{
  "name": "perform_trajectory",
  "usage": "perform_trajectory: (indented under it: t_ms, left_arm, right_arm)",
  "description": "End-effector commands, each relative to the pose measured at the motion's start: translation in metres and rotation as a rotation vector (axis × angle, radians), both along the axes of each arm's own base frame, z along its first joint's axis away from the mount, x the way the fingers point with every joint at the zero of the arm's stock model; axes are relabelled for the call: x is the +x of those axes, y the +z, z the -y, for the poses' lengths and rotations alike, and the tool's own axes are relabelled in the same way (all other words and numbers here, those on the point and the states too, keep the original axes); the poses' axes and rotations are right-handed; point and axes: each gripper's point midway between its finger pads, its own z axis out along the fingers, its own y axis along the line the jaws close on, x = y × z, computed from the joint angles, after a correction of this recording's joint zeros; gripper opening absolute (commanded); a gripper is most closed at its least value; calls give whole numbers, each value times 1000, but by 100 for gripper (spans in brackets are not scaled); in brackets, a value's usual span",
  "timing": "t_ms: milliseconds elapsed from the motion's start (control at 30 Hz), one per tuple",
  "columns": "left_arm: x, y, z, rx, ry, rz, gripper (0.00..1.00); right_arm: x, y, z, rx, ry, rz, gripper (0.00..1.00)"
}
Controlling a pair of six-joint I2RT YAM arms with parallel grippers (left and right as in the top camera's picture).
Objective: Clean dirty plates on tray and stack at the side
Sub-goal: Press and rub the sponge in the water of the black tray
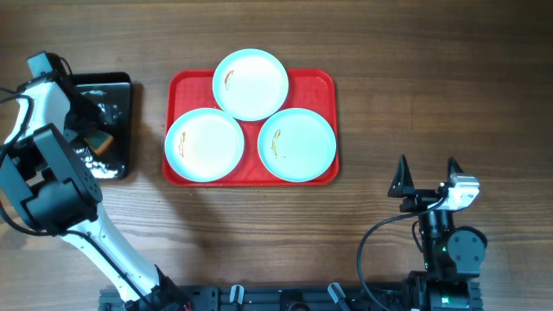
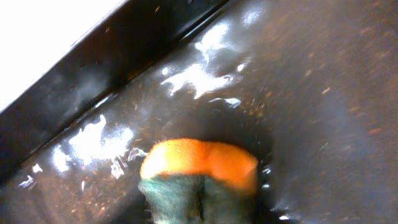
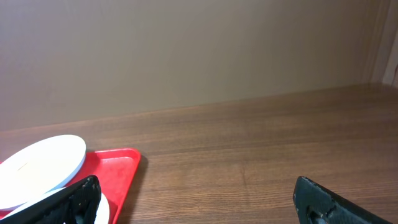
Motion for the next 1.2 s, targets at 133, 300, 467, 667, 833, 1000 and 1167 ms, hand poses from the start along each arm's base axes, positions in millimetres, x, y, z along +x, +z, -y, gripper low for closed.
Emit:
perform_trajectory:
  t_ms: [133,300,467,667,833,1000,1167]
  left_arm:
    - [-17,-13,21,-105,-10,-66,100]
    - [-18,-16,45,-238,-25,-55,85]
    - [-19,-16,59,-312,-30,-50,30]
    - [-20,-16,60,-315,-30,-55,4]
    - [-16,-16,57,-307,-32,-40,100]
    - [-10,-15,52,-280,-34,-19,100]
    - [-11,-11,37,-203,-24,-36,100]
  right_arm:
    - [0,2,4,-13,-19,8,100]
    - [0,2,4,-13,-19,8,100]
    - [0,2,4,-13,-19,8,100]
    - [0,2,4,-13,-19,8,100]
    - [0,2,4,-13,-19,8,100]
    - [0,2,4,-13,-19,8,100]
    - [0,2,4,-13,-19,8,100]
